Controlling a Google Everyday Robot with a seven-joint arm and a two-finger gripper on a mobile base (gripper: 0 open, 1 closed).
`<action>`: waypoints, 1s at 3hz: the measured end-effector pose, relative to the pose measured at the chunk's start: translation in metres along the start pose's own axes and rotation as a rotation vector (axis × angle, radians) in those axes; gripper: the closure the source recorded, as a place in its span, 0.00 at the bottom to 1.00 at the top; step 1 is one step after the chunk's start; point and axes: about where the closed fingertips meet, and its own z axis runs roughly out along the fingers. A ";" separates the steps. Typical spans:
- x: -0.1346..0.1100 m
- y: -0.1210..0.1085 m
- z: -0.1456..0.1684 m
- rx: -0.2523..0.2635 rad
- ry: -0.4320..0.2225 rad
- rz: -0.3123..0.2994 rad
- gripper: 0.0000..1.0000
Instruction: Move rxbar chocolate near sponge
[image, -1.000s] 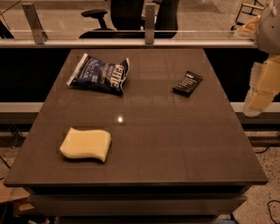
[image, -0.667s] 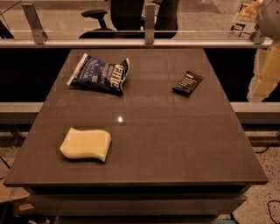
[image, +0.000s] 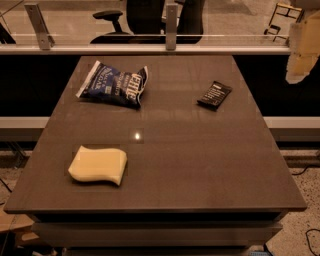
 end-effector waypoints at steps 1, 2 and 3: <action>0.002 -0.027 0.004 0.000 0.040 -0.099 0.00; 0.004 -0.050 0.015 0.015 0.110 -0.148 0.00; 0.015 -0.076 0.055 -0.014 0.227 -0.153 0.00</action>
Offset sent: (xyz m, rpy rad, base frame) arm 0.0646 -0.0067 0.0022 -0.2870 0.0084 0.0874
